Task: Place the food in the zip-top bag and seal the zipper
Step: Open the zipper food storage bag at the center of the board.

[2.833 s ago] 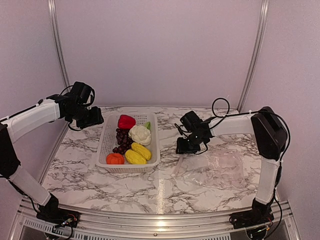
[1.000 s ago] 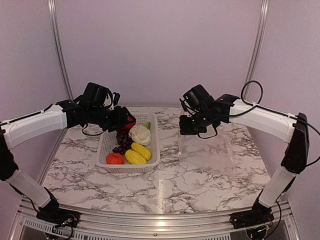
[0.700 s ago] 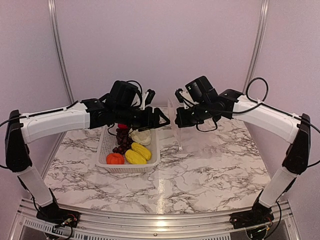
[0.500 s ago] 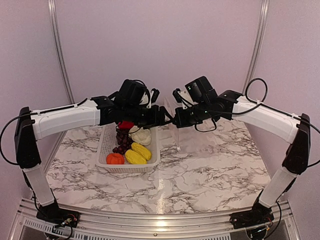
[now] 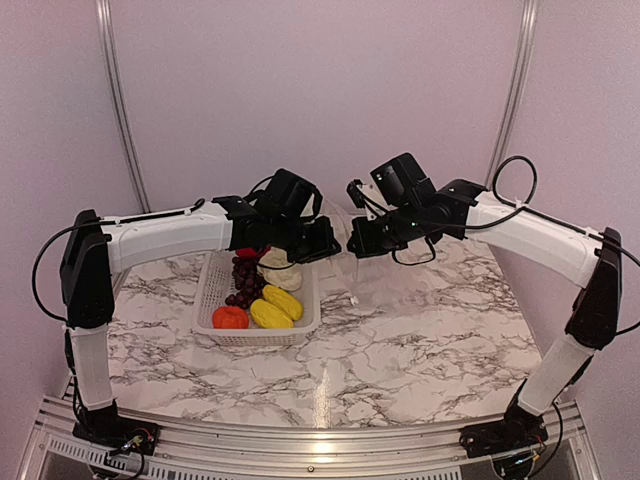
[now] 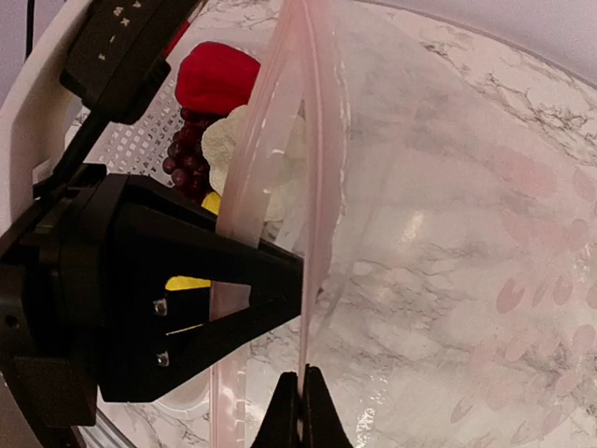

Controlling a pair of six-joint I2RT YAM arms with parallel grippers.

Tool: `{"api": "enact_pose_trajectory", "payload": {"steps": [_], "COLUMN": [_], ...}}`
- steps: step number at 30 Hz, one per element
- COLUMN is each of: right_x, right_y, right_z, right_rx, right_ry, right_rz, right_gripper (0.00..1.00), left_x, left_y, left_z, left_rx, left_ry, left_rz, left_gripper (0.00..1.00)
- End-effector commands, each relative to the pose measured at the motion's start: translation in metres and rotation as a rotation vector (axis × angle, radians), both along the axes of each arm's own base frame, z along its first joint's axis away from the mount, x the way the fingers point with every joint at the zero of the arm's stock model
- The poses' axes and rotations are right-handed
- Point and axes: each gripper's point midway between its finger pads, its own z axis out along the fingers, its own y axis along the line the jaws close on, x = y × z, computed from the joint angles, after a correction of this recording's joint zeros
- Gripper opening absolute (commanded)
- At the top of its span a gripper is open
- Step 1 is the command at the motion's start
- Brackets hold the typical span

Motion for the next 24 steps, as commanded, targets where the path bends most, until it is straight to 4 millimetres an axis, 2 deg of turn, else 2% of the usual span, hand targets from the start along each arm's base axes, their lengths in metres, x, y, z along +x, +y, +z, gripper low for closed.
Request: {"api": "enact_pose_trajectory", "payload": {"steps": [1,3,4,8,13,18,24], "right_x": [0.010,0.015,0.016,0.018,0.018,0.017,0.029], "right_y": [-0.038,-0.047,-0.046,-0.038,-0.029,-0.014,-0.021], "right_z": [0.016,0.016,0.015,0.006,0.007,0.008,-0.011], "right_rx": [-0.126,-0.132,-0.122,-0.101,-0.064,0.016,-0.051], "right_ry": [-0.059,-0.077,-0.079,-0.049,-0.038,-0.035,-0.044], "right_rz": [-0.173,-0.235,-0.243,-0.245,-0.229,-0.184,-0.247], "right_gripper": [0.08,0.23,0.29,0.37,0.39,0.36,0.33], "left_x": [0.004,0.005,0.005,0.005,0.005,0.003,0.002], "left_y": [-0.007,-0.007,-0.008,-0.008,-0.010,-0.014,-0.016], "left_z": [0.009,0.018,0.023,0.038,0.041,0.040,0.041], "left_rx": [-0.029,-0.050,-0.063,-0.096,-0.107,-0.121,-0.127], "left_ry": [-0.002,-0.032,-0.048,-0.094,-0.095,-0.084,-0.084], "left_rz": [0.022,0.029,0.033,0.045,0.048,0.033,0.024], "left_gripper": [0.07,0.00,0.00,0.00,0.00,0.00,0.00]}}
